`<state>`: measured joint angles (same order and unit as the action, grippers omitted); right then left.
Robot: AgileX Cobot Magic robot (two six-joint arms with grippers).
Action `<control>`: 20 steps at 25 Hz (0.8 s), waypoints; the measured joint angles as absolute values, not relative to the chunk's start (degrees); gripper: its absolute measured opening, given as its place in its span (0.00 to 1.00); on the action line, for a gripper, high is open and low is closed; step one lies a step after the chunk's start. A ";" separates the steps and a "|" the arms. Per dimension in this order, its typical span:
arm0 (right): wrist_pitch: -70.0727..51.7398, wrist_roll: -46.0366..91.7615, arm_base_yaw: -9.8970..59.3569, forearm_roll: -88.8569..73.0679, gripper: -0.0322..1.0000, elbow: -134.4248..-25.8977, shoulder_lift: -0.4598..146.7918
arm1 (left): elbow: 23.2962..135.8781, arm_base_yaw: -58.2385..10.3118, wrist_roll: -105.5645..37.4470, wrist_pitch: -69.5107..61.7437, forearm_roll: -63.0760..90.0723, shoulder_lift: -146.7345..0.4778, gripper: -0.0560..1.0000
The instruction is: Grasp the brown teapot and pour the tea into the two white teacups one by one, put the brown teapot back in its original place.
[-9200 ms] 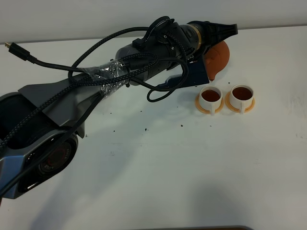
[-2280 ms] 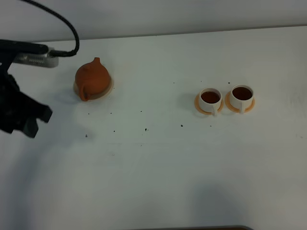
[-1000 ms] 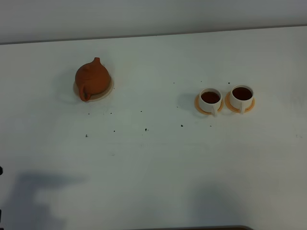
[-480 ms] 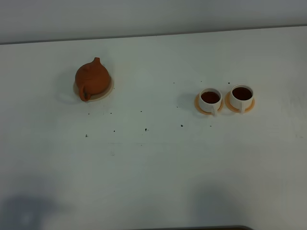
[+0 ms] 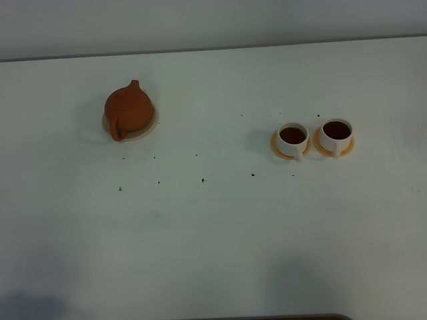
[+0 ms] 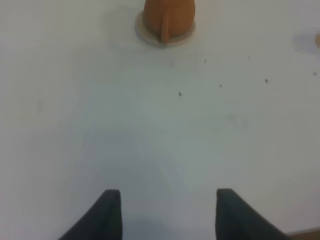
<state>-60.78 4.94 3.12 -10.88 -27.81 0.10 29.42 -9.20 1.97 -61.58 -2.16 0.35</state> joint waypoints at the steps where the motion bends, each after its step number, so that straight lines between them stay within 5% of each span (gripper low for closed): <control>1: -60.78 4.94 3.12 -10.88 0.27 -27.81 0.10 | 29.42 -8.41 1.97 -61.58 -2.16 0.35 0.46; 8: -60.78 4.94 3.12 -10.88 0.27 -27.81 0.10 | 29.42 -0.30 1.92 -61.58 -2.16 0.35 0.46; 20: -60.78 4.94 3.12 -10.88 0.27 -27.81 0.10 | 29.42 0.15 1.92 -61.58 -2.16 0.35 0.46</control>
<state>-60.78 4.94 3.12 -10.88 -27.81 0.10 29.42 0.15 1.92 -61.58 -2.16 0.35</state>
